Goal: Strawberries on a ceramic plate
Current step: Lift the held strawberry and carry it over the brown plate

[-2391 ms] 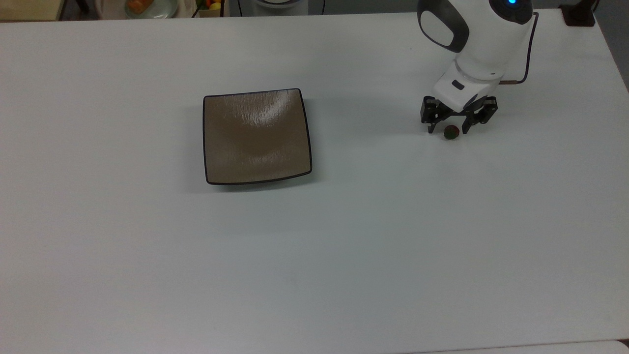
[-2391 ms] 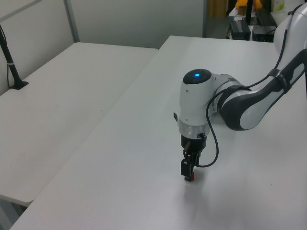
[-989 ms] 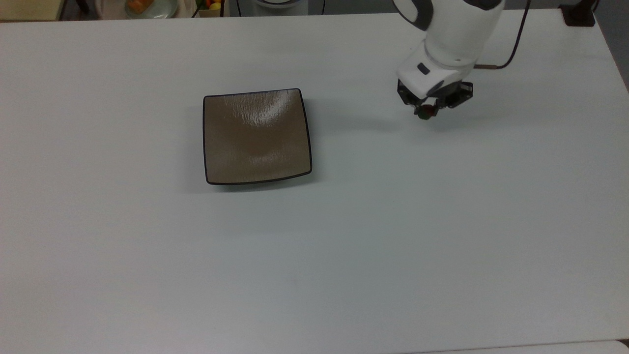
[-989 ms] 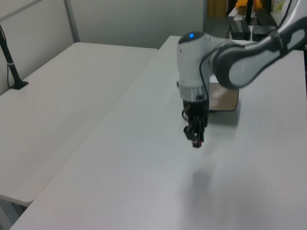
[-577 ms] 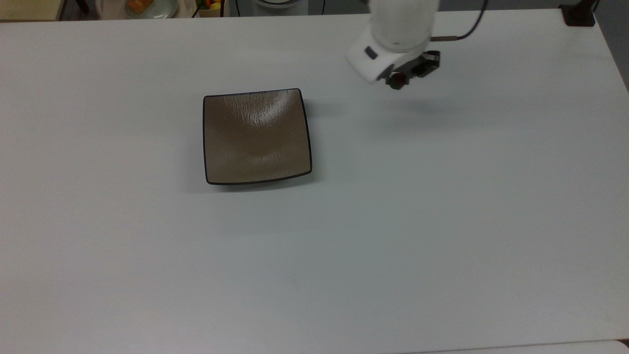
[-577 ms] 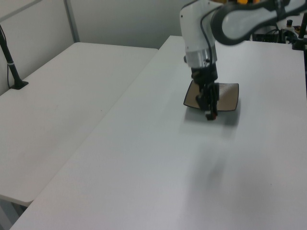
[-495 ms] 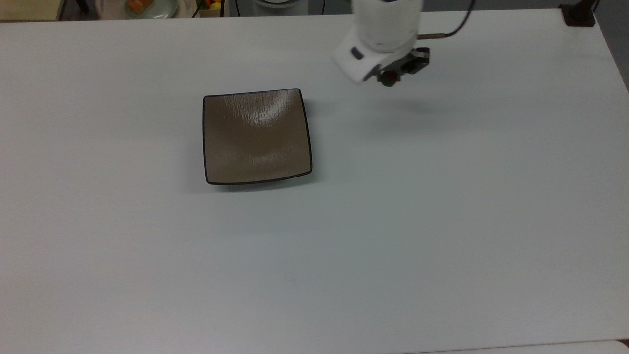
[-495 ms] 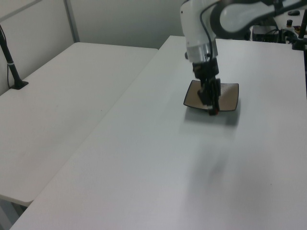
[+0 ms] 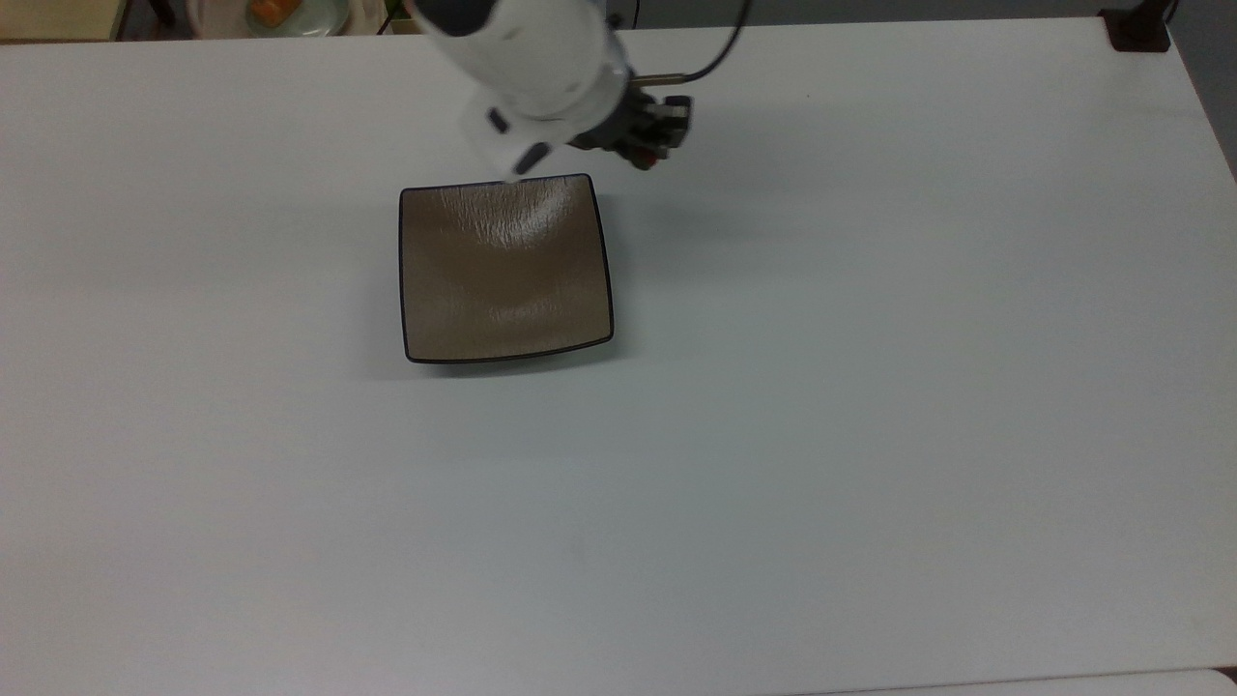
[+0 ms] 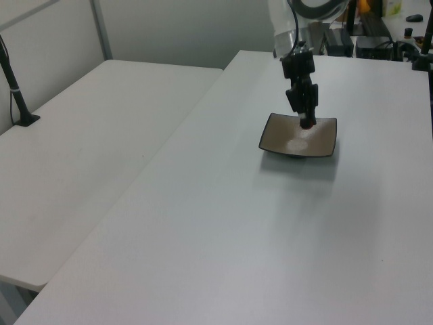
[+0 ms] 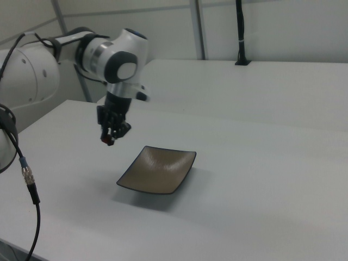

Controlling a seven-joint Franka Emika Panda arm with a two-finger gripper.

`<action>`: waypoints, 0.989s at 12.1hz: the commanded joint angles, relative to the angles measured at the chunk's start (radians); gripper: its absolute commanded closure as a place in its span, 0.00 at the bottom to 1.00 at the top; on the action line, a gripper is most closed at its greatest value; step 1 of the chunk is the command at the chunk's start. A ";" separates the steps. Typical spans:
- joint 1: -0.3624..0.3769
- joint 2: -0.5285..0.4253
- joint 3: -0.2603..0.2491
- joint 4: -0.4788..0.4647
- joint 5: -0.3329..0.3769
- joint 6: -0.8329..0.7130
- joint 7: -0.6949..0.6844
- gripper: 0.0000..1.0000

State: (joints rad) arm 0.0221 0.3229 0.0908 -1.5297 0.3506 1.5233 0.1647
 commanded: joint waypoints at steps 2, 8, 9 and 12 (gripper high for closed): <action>-0.037 0.005 -0.097 -0.009 0.061 -0.035 -0.047 0.80; -0.091 0.076 -0.121 -0.018 0.079 -0.020 -0.051 0.80; -0.097 0.091 -0.121 -0.018 0.079 -0.005 -0.051 0.80; -0.111 0.151 -0.121 -0.018 0.080 0.070 -0.051 0.80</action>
State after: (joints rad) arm -0.0888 0.4421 -0.0236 -1.5380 0.4058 1.5405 0.1291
